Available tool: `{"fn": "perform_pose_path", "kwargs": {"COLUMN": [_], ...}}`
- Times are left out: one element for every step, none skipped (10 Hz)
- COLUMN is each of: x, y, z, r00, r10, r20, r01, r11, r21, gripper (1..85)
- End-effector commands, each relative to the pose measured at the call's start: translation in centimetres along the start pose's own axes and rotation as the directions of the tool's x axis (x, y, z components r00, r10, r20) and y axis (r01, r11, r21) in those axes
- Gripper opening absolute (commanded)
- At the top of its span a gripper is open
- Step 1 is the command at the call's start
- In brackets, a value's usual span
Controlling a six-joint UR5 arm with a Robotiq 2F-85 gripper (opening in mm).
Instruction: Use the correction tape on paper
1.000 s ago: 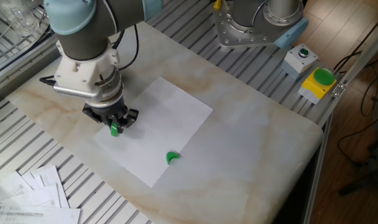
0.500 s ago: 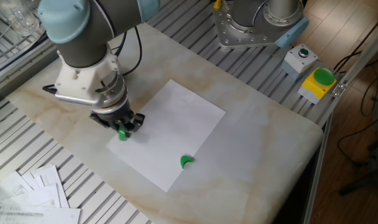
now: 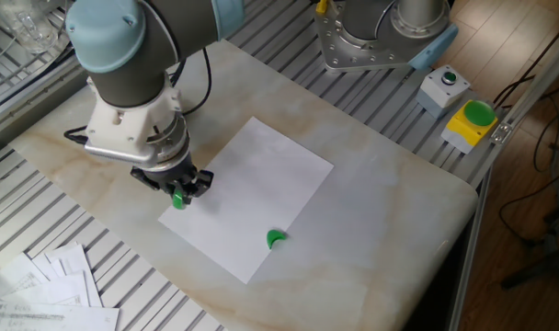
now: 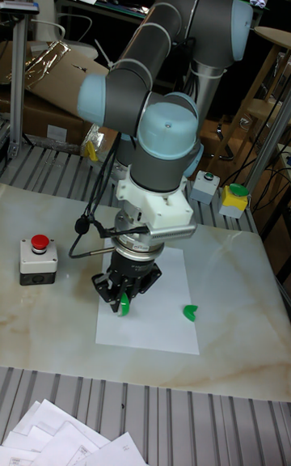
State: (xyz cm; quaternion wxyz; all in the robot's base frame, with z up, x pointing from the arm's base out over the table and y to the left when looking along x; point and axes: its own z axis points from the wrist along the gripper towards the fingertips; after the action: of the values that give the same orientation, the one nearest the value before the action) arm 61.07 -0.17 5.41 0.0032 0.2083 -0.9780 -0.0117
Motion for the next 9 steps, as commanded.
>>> {"fn": "perform_pose_path", "kwargs": {"x": [0.2, 0.4, 0.7, 1.1, 1.4, 1.5, 1.6, 1.7, 1.7], "y": [-0.6, -0.2, -0.1, -0.4, -0.7, -0.5, -0.5, -0.5, -0.8], "z": [-0.5, -0.6, -0.7, -0.6, -0.4, -0.4, -0.4, -0.4, -0.5], "r00": [0.998, 0.995, 0.989, 0.987, 0.986, 0.983, 0.979, 0.976, 0.971], "r10": [0.055, 0.095, 0.135, 0.145, 0.146, 0.157, 0.170, 0.182, 0.196], "r20": [0.020, 0.036, 0.061, 0.071, 0.080, 0.096, 0.111, 0.120, 0.138], "r01": [-0.055, -0.094, -0.132, -0.141, -0.142, -0.151, -0.163, -0.176, -0.190], "r11": [0.998, 0.995, 0.990, 0.988, 0.988, 0.986, 0.984, 0.982, 0.980], "r21": [0.009, -0.024, -0.051, -0.057, -0.054, -0.065, -0.065, -0.062, -0.057], "gripper": [1.7, 1.7, 1.7, 1.7, 1.7, 1.7, 1.7, 1.7, 1.7]}}
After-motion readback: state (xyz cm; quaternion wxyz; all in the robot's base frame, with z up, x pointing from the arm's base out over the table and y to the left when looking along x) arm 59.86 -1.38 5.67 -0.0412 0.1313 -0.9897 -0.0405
